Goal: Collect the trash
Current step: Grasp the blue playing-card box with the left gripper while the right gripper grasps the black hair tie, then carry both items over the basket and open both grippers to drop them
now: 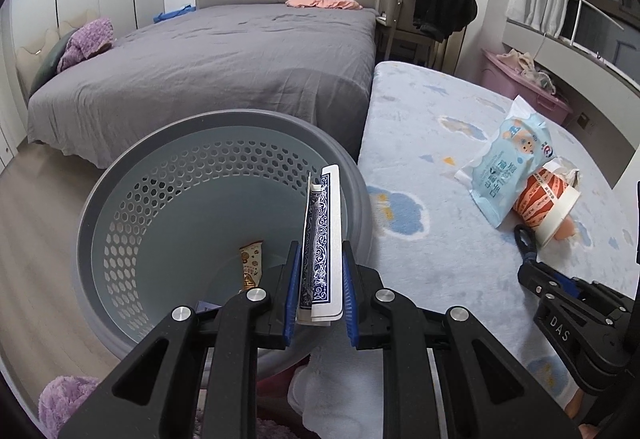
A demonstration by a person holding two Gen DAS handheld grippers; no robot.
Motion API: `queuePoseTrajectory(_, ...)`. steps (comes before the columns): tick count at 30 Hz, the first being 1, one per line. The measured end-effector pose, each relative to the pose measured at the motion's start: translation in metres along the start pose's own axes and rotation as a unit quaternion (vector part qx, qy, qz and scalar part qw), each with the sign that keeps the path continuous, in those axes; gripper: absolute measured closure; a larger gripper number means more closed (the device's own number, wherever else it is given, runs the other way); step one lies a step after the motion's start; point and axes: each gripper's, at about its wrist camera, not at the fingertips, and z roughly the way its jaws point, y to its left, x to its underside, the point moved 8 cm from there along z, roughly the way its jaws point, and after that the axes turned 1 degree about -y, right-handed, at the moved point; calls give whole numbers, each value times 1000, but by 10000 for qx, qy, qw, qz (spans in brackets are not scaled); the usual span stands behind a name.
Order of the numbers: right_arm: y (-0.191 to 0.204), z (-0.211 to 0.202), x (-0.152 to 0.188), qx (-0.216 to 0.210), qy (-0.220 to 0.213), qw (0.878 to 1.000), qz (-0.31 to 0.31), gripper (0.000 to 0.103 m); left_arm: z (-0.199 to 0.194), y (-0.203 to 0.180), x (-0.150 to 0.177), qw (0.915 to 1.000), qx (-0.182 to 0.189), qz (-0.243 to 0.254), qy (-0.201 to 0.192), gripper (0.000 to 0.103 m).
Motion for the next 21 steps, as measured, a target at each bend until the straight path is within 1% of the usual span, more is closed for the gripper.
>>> queuePoseTrajectory(13,8,-37,11,-354,-217,9991,-114,90,-12,-7,-3,9999,92,34,-102,84)
queuePoseTrajectory(17,17,-48,10,-484,-290,9982,-202,90,-18,-5,-5,9998,70,20,-164,84)
queuePoseTrajectory(21,37,-55,1,-704,-362,9962,-350,90,-25,3,-8,9998,-49,62,-193,84)
